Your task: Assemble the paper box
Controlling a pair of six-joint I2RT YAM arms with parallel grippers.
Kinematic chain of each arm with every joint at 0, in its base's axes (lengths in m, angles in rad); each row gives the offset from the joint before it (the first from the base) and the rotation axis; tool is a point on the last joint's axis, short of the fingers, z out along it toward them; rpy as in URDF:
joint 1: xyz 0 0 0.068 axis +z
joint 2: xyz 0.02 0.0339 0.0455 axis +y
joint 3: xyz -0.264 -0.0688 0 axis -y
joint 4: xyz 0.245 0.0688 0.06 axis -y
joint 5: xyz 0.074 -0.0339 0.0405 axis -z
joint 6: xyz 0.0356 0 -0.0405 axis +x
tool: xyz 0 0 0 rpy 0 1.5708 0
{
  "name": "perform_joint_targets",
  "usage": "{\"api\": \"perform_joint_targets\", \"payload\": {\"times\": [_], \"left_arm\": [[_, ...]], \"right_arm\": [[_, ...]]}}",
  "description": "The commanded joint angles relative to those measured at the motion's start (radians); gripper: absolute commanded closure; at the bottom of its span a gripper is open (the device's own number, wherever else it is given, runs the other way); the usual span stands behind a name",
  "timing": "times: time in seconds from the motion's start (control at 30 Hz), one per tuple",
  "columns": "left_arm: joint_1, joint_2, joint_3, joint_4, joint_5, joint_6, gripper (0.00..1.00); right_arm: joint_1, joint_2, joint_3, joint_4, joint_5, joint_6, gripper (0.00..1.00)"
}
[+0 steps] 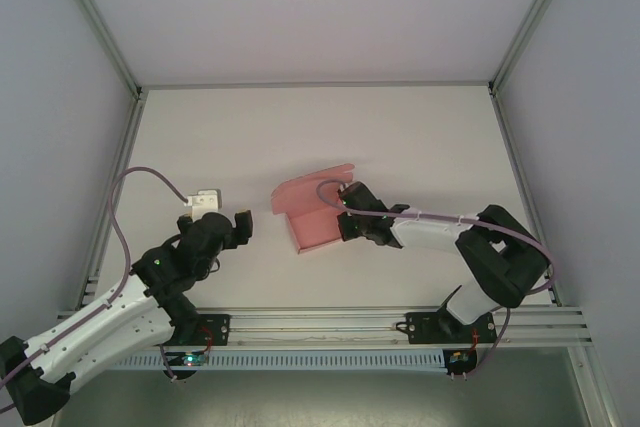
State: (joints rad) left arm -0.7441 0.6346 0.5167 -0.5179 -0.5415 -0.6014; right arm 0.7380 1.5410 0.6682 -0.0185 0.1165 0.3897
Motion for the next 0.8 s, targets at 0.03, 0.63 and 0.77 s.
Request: {"api": "perform_joint_targets", "payload": {"times": [0.03, 0.63, 0.77], "left_arm": [[0.005, -0.001, -0.022, -0.033, -0.11, -0.118, 0.0], [0.081, 0.362, -0.02, 0.858, 0.47, -0.005, 0.0], [0.082, 0.411, 0.028, 0.867, 0.544, 0.036, 0.0]], "right_arm": [[0.005, -0.178, -0.096, 0.159, -0.001, -0.124, 1.0], [0.005, -0.387, -0.043, 0.471, -0.582, -0.095, 1.0], [0.032, -0.361, -0.014, 0.365, -0.463, -0.144, 1.0]]}}
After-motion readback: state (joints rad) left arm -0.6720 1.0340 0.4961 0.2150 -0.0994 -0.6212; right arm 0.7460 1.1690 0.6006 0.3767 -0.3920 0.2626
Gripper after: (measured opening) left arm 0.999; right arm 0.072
